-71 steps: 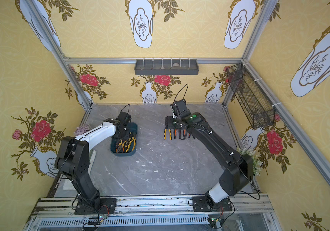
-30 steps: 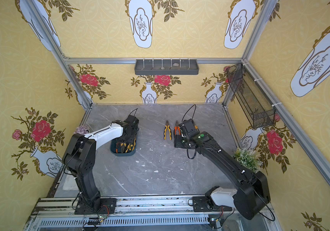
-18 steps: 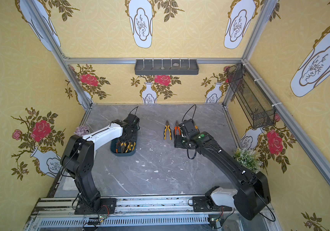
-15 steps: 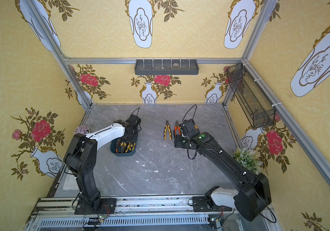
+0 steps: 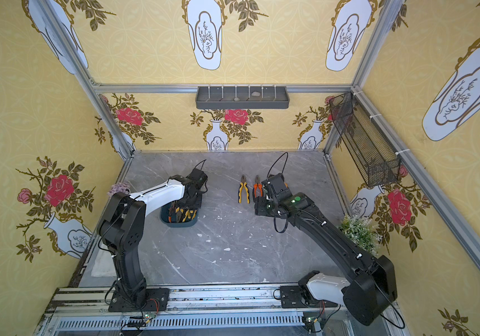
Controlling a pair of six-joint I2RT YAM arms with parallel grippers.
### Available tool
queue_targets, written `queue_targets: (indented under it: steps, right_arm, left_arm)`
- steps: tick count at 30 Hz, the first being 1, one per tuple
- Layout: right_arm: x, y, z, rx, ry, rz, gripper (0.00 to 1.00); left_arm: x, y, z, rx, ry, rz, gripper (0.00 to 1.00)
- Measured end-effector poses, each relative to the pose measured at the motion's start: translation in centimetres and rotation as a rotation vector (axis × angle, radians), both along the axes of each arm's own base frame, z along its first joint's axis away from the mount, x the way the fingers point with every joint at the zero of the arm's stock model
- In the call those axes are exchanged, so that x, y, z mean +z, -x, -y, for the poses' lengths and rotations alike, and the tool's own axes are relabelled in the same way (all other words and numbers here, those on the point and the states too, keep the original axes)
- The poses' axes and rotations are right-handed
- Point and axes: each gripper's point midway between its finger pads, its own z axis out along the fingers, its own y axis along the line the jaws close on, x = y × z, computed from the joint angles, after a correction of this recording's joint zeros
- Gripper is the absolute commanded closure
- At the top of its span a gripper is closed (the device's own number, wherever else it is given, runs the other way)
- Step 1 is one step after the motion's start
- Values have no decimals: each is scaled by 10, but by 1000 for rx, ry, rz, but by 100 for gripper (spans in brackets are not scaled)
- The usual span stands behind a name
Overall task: Take the pliers out of the storage box
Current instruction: Pick up the pliers from the storage box.
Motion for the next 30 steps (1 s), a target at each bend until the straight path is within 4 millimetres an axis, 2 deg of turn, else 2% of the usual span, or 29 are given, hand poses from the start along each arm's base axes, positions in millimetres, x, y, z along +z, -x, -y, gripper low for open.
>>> queue_targets:
  steps: [7,14,18,23,30]
  right_arm:
    - [0,0,0,-3,-1,-1,34]
    - [0,0,1,-5,0,2,34]
    - [-1,-1,-4,4,7,-5,35]
    - [5,-1,-15,17,0,7,35]
    - [-5,8,-30,44,12,-22,35]
  left_arm:
    - [3,7,-7,18,-8,17,100]
    - [18,17,-12,6,-6,19,100]
    - [37,15,-15,-20,-22,49,100]
    - [66,6,-30,-26,-85,139,100]
    - [91,10,-45,-23,-123,227,100]
